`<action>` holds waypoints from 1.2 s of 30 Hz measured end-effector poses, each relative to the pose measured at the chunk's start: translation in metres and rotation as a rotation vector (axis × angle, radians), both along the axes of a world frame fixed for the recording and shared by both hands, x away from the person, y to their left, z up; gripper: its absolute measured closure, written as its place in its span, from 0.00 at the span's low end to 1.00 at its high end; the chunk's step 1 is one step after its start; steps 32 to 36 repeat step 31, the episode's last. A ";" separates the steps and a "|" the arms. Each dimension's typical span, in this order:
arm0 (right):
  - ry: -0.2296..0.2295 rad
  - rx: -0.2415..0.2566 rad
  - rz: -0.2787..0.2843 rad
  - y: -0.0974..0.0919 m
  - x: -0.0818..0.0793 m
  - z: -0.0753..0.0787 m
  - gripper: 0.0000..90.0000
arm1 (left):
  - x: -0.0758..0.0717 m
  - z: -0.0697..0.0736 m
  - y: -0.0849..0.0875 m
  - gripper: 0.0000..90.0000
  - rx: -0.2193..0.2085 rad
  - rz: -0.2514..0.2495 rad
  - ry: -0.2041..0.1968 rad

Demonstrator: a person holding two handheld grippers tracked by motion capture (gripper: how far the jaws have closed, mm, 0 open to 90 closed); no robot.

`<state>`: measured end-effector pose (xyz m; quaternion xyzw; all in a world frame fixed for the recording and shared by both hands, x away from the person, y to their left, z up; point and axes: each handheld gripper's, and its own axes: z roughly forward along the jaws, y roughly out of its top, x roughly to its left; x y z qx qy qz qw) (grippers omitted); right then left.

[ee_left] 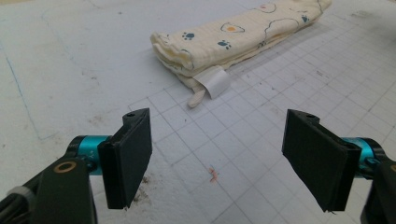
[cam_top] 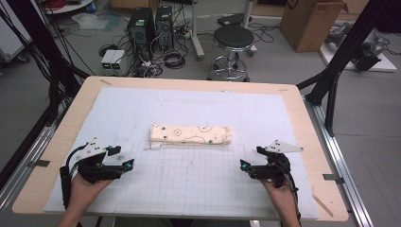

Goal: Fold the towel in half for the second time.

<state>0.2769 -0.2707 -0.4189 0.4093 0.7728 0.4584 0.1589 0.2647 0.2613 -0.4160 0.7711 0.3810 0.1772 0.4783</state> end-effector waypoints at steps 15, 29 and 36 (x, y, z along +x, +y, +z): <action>-0.018 -0.002 -0.011 -0.011 -0.030 -0.001 0.13 | -0.018 0.000 0.002 0.27 0.016 -0.001 -0.014; -0.023 -0.011 0.007 -0.007 -0.027 -0.005 0.13 | -0.020 -0.002 0.001 0.28 0.021 0.002 -0.033; -0.028 -0.012 0.007 -0.006 -0.026 -0.005 0.13 | -0.019 -0.002 0.001 0.28 0.022 -0.005 -0.034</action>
